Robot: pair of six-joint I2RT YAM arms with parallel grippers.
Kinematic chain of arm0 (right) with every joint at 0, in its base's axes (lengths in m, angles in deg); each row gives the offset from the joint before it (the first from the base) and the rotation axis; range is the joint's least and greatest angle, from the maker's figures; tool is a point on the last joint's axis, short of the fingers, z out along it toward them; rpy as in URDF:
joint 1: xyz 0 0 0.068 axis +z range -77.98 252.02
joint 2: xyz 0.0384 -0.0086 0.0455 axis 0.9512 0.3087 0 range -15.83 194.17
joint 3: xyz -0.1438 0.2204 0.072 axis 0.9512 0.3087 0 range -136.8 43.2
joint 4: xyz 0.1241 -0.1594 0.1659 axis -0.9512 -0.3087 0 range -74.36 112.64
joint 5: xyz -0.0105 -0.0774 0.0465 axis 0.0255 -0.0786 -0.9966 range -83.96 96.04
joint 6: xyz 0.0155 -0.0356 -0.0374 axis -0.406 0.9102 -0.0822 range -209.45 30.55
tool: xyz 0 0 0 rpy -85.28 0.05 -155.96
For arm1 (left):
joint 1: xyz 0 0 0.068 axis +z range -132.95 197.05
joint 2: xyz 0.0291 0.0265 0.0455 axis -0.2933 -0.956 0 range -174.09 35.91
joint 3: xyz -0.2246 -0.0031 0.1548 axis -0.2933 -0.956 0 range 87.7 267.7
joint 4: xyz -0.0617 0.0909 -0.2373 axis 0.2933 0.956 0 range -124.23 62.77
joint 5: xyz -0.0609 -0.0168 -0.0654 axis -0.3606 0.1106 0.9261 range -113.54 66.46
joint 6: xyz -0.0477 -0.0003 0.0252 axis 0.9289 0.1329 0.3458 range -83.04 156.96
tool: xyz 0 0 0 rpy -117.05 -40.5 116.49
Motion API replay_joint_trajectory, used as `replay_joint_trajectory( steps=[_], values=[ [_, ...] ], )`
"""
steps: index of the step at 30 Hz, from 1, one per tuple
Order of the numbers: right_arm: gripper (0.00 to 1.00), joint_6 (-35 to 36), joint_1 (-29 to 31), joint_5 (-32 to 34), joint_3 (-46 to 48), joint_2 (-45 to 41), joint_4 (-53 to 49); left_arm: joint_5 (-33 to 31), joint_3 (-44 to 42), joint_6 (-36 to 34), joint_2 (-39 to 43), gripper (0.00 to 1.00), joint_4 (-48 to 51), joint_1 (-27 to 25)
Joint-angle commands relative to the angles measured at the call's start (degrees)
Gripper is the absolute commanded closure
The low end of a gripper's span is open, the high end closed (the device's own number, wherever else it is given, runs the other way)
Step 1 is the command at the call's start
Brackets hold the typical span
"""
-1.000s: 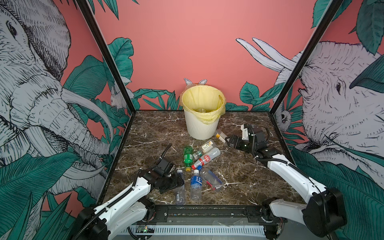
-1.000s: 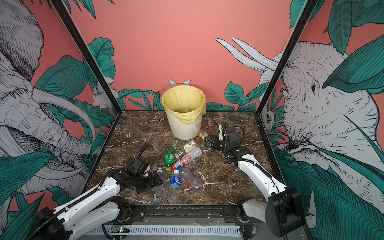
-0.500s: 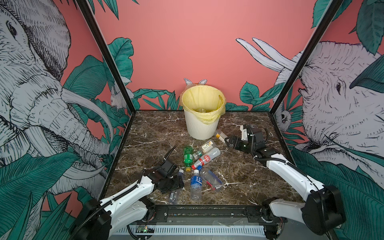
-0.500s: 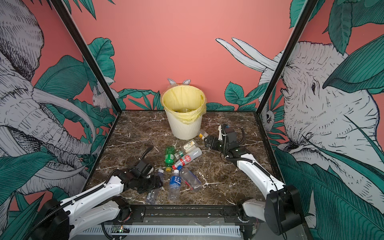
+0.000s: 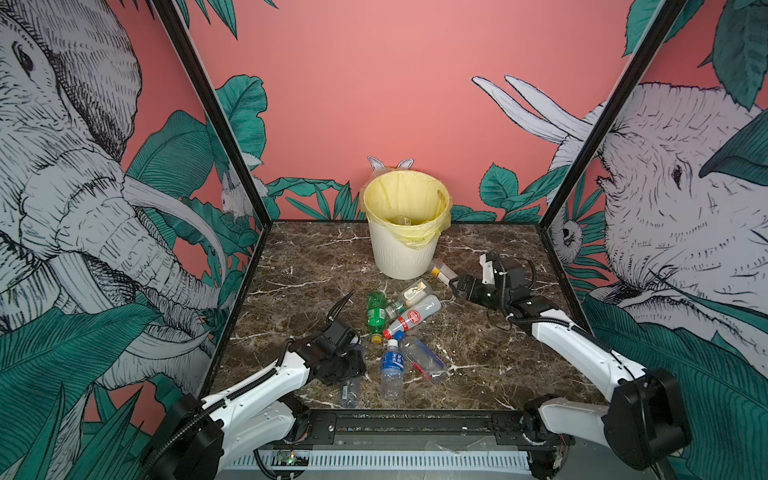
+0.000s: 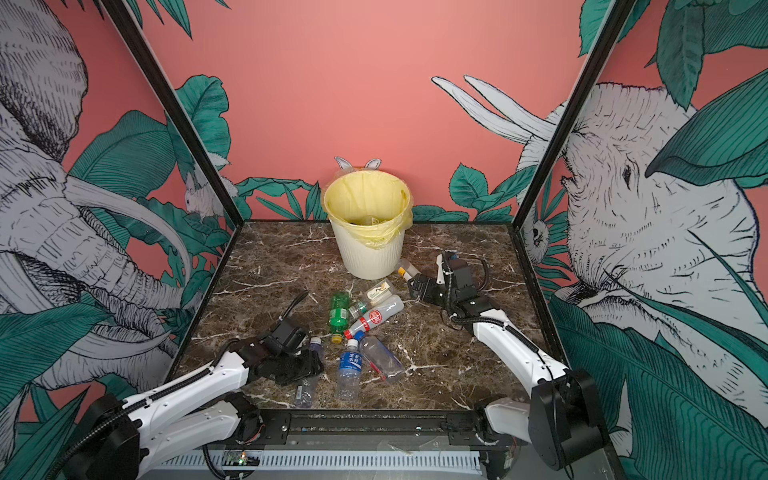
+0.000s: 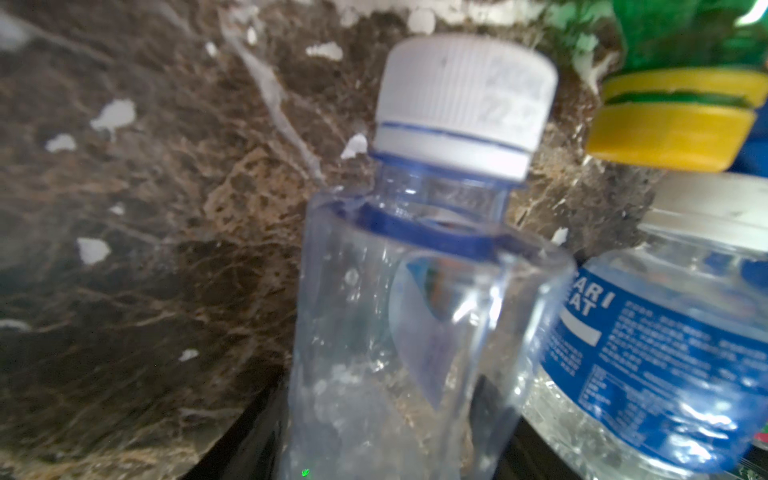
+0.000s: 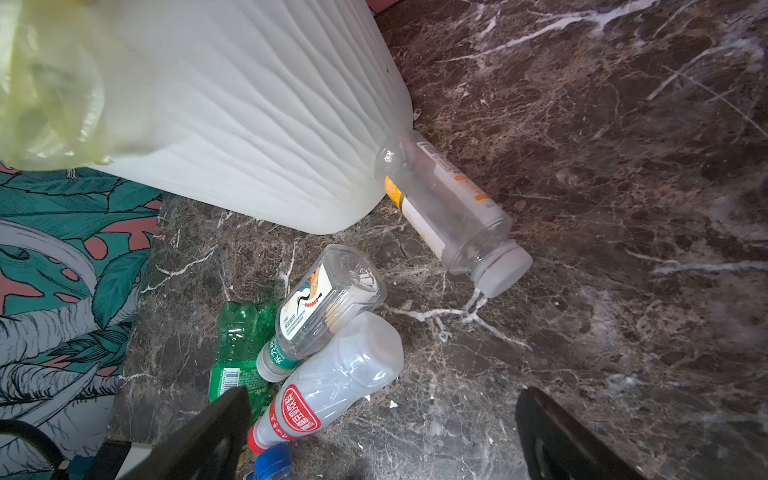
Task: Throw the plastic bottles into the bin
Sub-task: 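Close the left gripper on the white-cap bottle and lift it, then carry the white-cap bottle with the left gripper toward the bin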
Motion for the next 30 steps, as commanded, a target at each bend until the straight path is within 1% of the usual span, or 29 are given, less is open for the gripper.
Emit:
replay_joint_trajectory(
  steps=[1,4,14,21,30],
  values=[
    [0.01,-0.46,-0.03,-0.53,0.12,-0.49,2.13,-2.35,-2.04,1.07,0.28,0.32,0.57,-0.13],
    [0.01,-0.57,0.01,-0.61,0.21,-0.42,2.30,-2.90,-1.94,1.01,0.53,0.36,0.54,-0.17],
    [0.01,-0.69,0.01,-0.42,1.41,-1.28,2.33,-4.69,-1.38,2.12,0.53,0.43,-0.79,-0.15],
    [0.01,-1.00,0.01,-0.53,2.55,-1.87,2.56,-4.99,-1.49,3.86,0.14,0.43,-4.90,-0.15],
    [0.01,-0.46,0.01,-0.12,3.28,-2.84,1.17,-5.71,-0.05,3.88,-0.12,0.43,-6.39,-0.13]
  ],
)
